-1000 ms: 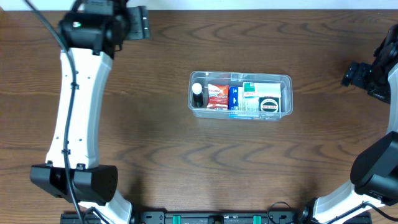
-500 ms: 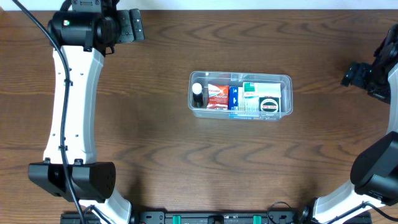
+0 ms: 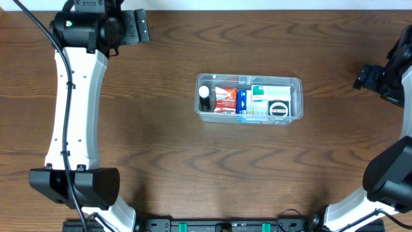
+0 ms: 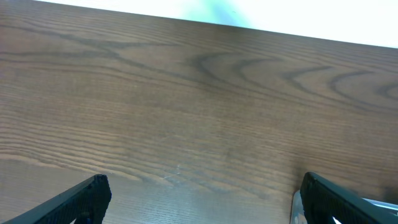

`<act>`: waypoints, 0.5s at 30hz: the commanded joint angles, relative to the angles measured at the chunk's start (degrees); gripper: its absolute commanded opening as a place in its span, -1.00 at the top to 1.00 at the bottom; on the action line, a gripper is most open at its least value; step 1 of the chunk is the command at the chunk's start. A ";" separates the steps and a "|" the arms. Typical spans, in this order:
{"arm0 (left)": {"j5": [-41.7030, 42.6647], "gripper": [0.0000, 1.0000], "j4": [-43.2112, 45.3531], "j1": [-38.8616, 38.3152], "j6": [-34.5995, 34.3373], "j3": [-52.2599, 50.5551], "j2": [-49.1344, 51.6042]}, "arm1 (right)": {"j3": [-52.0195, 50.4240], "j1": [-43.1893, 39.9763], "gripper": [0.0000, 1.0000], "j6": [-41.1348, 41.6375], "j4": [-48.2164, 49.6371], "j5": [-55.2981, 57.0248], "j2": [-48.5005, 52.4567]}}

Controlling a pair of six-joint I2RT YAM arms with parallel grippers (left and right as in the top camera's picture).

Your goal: Pack container

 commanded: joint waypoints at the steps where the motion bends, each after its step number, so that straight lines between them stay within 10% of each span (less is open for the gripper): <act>1: 0.13 -0.96 -0.24 0.02 -0.33 0.04 0.33 | 0.90 -0.42 -0.98 -0.81 0.00 0.09 -1.07; 15: 0.13 -0.96 -0.24 0.02 -0.33 0.04 0.33 | 0.90 8.52 -0.98 -0.79 0.00 0.09 -39.06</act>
